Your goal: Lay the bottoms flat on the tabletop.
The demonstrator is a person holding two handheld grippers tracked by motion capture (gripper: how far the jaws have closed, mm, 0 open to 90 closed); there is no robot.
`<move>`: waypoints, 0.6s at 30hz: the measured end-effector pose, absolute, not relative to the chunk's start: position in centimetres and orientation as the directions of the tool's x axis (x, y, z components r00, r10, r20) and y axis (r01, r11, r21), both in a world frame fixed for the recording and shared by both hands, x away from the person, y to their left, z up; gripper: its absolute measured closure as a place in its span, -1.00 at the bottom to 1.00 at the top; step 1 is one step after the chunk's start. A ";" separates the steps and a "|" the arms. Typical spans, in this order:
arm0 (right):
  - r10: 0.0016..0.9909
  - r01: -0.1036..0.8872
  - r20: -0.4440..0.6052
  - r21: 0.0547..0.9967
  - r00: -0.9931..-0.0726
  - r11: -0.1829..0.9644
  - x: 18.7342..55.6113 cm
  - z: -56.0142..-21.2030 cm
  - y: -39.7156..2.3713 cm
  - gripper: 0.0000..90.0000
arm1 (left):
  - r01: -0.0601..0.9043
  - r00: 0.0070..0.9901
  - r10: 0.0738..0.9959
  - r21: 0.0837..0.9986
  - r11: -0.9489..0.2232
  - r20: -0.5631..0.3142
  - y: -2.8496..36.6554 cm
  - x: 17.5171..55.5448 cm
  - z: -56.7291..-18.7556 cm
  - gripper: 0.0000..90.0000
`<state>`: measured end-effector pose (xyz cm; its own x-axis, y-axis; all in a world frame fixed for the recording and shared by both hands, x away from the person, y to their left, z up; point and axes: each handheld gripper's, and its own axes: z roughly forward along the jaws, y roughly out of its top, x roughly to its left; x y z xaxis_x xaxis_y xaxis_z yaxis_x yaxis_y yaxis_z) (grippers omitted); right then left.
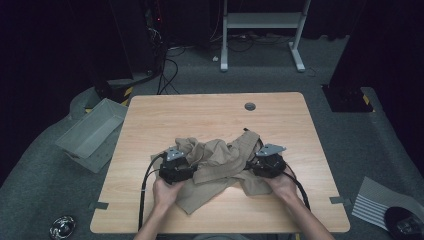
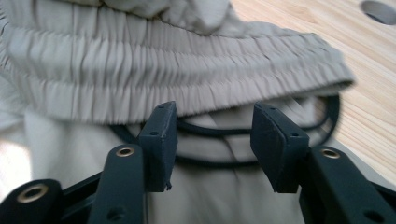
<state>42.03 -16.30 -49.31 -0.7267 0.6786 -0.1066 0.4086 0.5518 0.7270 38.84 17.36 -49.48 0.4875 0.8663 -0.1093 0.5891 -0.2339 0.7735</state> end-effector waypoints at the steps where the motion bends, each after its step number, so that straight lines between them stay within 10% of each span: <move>1: 0.675 0.409 -0.103 0.724 -0.731 0.555 42.3 -49.5 -15.8 0.11 | 0.589 0.480 0.871 0.775 -0.230 -0.106 17.2 39.1 -49.5 0.02; 18: 0.521 0.242 -0.110 0.792 -0.846 0.560 40.1 -47.3 -12.9 0.01 | 0.651 0.439 0.894 0.717 -0.248 -0.090 16.6 41.7 -51.9 -0.15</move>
<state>40.06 -12.92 -47.32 -0.8464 0.5210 -0.1102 0.2419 0.5604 0.7921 41.73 16.57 -51.89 0.4387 0.8941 -0.0897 0.6515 -0.2477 0.7171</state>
